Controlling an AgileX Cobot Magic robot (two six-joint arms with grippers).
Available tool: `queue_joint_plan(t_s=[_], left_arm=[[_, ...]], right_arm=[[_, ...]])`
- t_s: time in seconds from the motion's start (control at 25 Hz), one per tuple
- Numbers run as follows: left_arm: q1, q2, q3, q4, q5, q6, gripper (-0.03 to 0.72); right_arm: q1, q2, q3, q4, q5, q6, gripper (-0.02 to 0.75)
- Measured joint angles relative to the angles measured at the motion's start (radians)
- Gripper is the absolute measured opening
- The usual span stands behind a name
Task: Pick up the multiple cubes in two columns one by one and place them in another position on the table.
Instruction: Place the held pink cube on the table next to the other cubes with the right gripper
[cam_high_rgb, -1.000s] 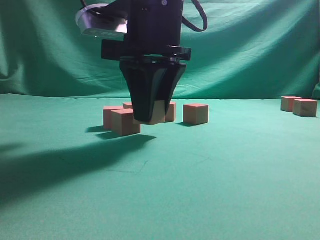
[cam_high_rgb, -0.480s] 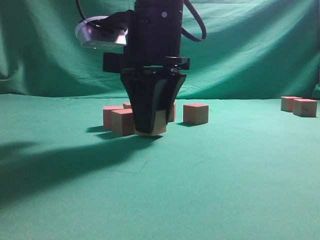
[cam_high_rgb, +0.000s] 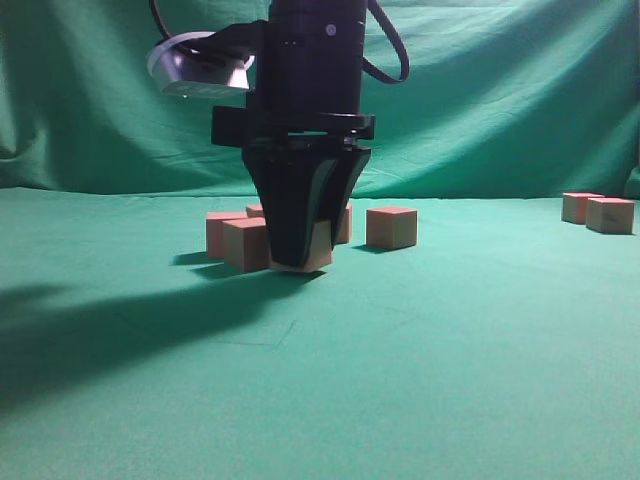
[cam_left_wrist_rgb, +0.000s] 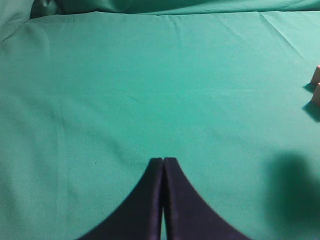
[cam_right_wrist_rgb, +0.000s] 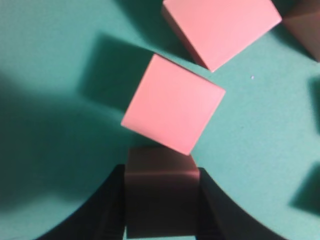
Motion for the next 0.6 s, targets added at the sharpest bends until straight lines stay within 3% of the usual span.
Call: queue_joint_plan(t_s=[0.6], left_arm=[[0.0, 0.0, 0.0, 0.0, 0.0, 0.0, 0.0]], right_arm=[[-0.009, 0.0, 0.0, 0.0, 0.002, -0.002, 0.275]])
